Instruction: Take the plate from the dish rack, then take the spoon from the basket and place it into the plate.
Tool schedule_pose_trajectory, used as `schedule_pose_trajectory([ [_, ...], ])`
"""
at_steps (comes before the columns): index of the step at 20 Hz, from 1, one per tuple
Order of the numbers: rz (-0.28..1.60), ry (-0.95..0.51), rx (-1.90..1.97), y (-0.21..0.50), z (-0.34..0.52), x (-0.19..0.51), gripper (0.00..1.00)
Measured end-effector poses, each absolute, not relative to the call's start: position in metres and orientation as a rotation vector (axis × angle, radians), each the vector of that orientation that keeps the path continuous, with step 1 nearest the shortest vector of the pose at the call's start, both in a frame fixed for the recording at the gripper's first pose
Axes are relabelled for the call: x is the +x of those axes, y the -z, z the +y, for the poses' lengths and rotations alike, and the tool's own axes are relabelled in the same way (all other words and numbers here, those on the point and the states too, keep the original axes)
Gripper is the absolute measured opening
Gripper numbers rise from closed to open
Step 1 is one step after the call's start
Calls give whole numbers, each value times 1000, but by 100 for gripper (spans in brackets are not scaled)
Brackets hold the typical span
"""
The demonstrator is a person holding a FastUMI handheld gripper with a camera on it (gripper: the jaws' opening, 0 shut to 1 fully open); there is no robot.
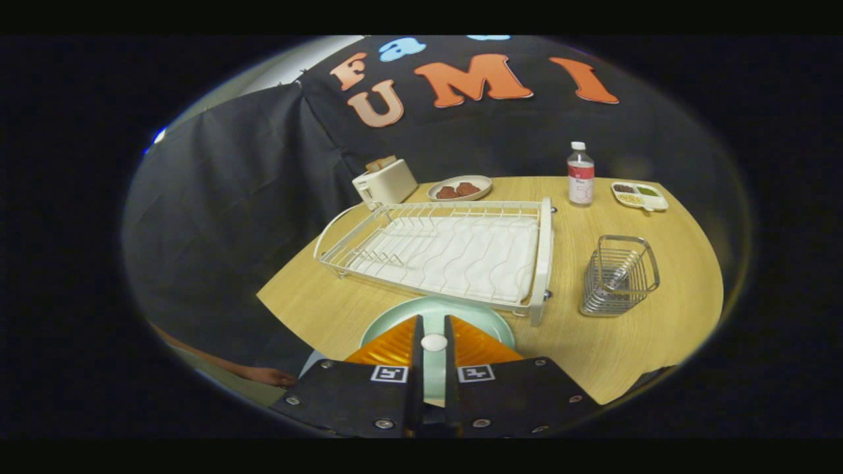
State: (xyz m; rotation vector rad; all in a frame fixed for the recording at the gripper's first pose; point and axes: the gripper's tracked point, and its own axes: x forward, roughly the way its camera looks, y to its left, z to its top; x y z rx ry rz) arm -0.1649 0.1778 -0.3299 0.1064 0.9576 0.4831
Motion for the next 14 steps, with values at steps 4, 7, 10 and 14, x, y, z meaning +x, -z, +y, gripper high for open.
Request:
schedule_pose_trajectory([
  [4, 1006, -462, 155, 340, 172, -176, 14],
  [7, 1048, -443, 110, 356, 164, -186, 16],
  [10, 1085, -435, 98, 365, 164, -192, 20],
  [14, 1115, -426, 88, 369, 163, -194, 22],
])
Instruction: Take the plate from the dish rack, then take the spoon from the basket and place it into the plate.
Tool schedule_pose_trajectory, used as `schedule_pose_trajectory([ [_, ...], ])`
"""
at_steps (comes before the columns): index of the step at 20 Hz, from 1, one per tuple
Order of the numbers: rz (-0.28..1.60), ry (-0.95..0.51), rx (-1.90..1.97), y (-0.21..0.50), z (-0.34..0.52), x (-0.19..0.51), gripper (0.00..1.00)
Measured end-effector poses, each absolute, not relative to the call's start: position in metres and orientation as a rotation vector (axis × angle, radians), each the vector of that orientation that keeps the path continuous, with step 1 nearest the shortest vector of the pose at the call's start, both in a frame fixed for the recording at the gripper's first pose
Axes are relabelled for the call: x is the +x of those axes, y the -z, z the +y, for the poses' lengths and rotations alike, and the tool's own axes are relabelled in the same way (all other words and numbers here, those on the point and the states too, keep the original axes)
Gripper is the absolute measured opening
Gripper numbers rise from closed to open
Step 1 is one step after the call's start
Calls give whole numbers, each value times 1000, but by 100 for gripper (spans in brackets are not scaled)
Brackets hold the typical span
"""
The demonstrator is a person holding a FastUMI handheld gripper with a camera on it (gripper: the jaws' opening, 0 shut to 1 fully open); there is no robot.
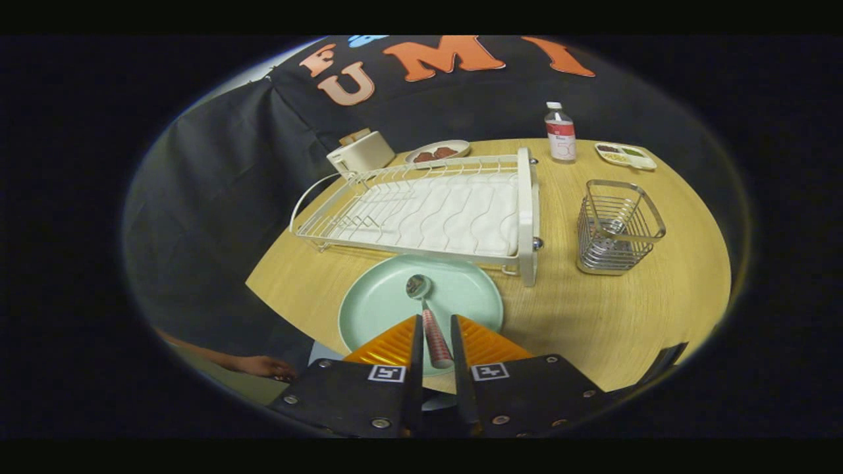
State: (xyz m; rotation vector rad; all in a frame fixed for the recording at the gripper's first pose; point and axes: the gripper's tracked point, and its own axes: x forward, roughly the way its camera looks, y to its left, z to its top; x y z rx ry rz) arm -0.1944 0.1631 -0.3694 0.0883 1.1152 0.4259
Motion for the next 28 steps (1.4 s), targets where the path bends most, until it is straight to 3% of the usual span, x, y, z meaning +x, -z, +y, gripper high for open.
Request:
schedule_pose_trajectory([
  [1, 1108, -428, 97, 365, 164, -193, 23],
  [2, 1103, -426, 106, 361, 164, -190, 31],
  [7, 969, -367, 85, 320, 151, -151, 38],
  [18, 487, -199, 13, 170, 103, -60, 78],
  [23, 332, -89, -78, 122, 78, -43, 86],
  [28, 199, -69, -69, 90, 73, -39, 91],
])
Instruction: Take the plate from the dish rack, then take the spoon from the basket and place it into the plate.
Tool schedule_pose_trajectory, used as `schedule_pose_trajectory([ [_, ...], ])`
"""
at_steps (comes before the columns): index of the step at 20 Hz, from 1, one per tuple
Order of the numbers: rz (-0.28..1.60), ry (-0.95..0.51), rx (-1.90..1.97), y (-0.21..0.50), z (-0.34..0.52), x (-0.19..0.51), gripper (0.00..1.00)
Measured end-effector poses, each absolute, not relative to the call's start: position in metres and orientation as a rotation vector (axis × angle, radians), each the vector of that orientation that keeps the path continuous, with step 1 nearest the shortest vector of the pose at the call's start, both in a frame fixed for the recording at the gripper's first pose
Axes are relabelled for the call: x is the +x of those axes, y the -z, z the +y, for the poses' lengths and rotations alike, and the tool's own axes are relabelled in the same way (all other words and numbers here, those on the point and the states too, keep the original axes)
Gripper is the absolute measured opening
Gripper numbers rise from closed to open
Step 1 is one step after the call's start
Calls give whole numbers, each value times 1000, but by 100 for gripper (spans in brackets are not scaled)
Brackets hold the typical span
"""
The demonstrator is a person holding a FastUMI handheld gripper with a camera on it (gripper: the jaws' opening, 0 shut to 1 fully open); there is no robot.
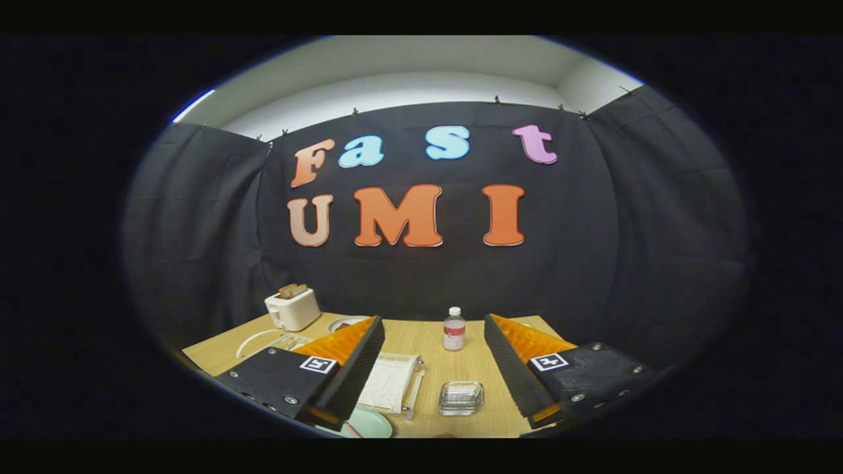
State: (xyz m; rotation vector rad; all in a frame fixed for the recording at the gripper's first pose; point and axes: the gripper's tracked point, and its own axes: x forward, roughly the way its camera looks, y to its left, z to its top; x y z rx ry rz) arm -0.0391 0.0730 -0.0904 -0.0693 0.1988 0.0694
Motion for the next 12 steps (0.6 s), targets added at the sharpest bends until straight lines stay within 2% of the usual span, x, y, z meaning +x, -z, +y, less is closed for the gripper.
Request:
schedule_pose_trajectory([
  [6, 54, -55, -69, 58, 72, -38, 93],
  [12, 13, -37, -55, 49, 70, -44, 96],
])
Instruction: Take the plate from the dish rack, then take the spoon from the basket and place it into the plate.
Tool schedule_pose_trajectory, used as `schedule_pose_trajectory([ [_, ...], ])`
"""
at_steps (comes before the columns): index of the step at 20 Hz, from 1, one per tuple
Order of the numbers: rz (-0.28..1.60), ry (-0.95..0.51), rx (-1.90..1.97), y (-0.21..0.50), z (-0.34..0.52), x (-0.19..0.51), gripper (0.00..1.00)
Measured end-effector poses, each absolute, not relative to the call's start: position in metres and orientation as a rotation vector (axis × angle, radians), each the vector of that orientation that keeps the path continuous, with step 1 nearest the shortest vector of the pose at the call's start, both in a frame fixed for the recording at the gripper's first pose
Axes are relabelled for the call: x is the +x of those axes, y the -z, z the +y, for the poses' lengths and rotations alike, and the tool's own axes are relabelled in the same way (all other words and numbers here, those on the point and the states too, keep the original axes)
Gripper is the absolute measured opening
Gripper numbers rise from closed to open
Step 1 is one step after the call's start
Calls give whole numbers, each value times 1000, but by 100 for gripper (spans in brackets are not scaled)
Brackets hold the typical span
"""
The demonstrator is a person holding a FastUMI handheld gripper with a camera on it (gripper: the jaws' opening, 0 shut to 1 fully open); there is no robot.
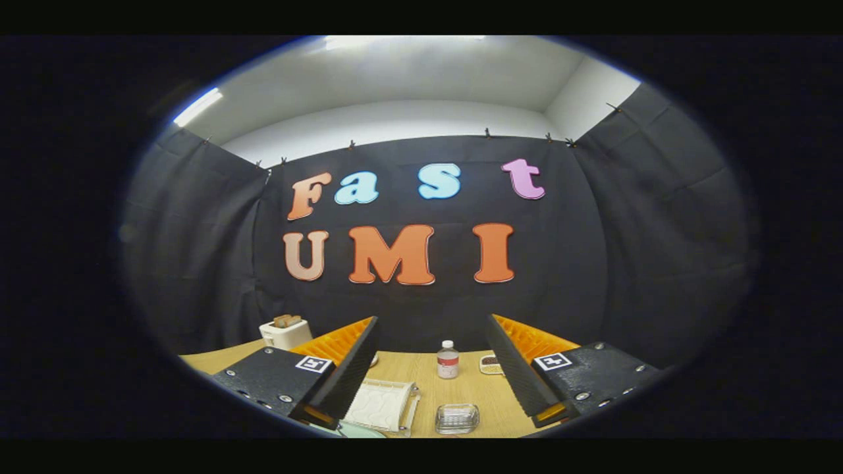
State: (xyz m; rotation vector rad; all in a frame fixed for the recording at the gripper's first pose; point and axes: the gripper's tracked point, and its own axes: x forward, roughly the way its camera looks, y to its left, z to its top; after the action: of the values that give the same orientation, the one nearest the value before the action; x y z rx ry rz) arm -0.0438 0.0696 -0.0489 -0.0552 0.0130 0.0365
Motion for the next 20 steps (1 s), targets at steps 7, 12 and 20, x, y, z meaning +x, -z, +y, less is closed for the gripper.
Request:
schedule_pose_trajectory([
  [7, 21, -40, -61, 51, 75, -42, 96],
  [12, 38, -59, -57, 56, 79, -41, 96],
  [20, 72, -79, -56, 65, 85, -38, 96],
])
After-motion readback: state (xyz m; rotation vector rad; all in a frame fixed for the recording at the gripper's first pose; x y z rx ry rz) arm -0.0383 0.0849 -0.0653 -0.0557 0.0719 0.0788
